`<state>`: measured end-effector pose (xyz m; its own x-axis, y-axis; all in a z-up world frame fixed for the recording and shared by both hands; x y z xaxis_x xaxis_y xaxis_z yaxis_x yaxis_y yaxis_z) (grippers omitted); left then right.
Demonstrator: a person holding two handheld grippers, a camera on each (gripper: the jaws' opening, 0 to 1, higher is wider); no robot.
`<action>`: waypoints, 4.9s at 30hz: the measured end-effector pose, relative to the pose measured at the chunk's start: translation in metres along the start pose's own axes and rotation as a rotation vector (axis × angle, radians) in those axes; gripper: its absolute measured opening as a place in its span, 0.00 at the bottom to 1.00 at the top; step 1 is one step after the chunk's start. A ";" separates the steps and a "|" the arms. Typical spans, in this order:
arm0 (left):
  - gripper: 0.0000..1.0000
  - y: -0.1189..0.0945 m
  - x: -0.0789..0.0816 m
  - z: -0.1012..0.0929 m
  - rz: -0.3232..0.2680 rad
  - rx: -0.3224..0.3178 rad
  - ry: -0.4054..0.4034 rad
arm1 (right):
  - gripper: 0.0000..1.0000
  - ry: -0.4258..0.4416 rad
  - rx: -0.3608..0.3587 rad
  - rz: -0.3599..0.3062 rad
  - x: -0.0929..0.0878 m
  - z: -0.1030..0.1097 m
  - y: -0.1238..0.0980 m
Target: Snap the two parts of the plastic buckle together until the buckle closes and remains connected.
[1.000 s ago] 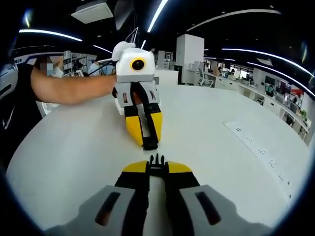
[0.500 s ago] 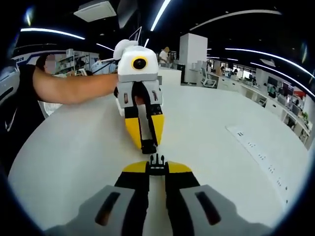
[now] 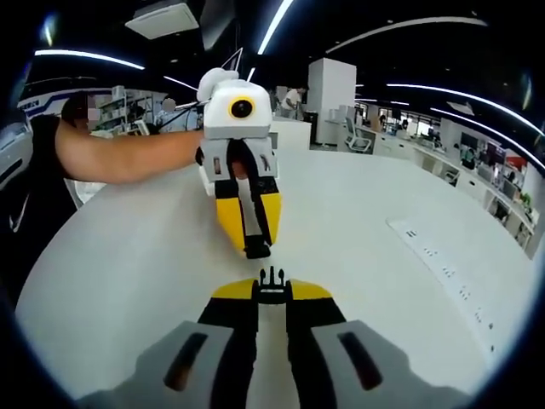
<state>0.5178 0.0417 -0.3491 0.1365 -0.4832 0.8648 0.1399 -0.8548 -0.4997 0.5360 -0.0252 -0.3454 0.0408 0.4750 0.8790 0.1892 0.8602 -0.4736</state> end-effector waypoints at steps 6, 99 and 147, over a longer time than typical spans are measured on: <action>0.11 0.000 -0.001 0.000 -0.001 0.010 -0.005 | 0.11 -0.007 -0.007 0.000 0.002 0.004 0.000; 0.11 -0.034 0.006 -0.050 -0.037 -0.021 0.016 | 0.11 0.002 -0.007 -0.019 0.013 0.077 -0.035; 0.11 -0.047 0.002 -0.137 -0.021 -0.078 0.049 | 0.11 -0.046 0.044 -0.002 0.021 0.137 -0.041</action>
<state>0.3777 0.0547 -0.3170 0.0863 -0.4717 0.8775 0.0653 -0.8762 -0.4774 0.3947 -0.0245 -0.3149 -0.0051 0.4807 0.8769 0.1462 0.8678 -0.4749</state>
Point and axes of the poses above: the point that each gripper's makers call its tool centre point, and the gripper's own axes: y roughly forward along the fingers, z roughly to its left, x roughly out of its top, the point moved 2 cm from there along -y, roughly backward along the fingers, and after that the axes turned 3 degrees about x, right-handed, at the moved point
